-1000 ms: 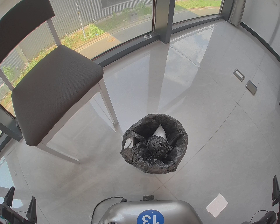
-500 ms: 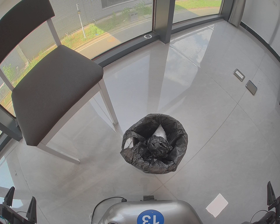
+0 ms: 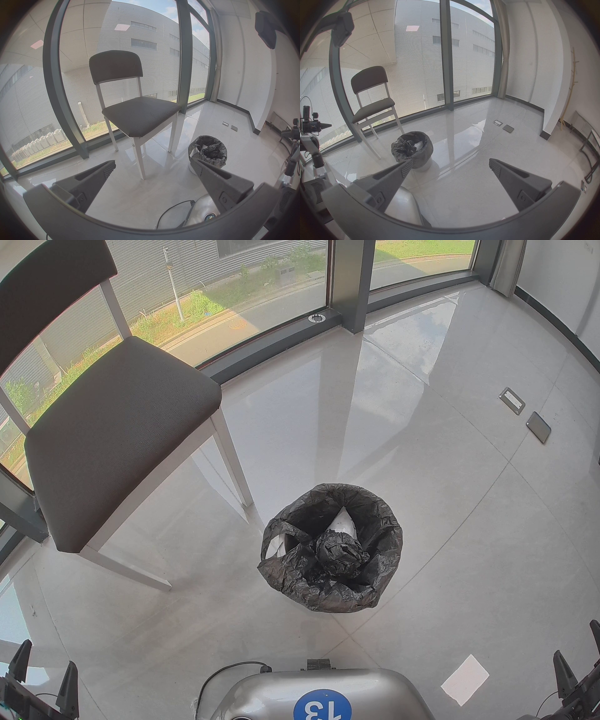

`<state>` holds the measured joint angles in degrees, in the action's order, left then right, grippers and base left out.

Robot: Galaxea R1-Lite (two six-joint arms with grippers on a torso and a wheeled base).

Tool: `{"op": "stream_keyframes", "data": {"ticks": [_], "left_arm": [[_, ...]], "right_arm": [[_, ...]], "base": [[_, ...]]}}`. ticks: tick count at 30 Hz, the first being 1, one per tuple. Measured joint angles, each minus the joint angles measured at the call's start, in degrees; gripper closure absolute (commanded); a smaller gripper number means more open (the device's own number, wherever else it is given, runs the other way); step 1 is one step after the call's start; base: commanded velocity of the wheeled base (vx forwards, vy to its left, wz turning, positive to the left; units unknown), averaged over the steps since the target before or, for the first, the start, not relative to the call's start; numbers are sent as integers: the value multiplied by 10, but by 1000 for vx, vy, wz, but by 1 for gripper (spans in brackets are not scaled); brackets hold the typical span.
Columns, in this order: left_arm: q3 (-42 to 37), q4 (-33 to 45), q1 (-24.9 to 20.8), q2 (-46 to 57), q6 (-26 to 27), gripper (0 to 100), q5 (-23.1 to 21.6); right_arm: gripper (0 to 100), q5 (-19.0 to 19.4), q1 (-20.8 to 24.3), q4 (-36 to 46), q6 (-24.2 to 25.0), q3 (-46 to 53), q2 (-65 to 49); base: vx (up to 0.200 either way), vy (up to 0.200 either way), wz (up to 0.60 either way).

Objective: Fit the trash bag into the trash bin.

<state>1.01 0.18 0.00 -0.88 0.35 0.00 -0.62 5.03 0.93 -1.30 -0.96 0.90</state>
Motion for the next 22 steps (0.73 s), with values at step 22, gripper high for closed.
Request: {"op": "stream_keyframes", "data": {"ticks": [22], "left_arm": [[0,0,0,0,0,0,0]], "right_arm": [[0,10,0,-9,8,0,0]], "base": [[0,0,0]]}}
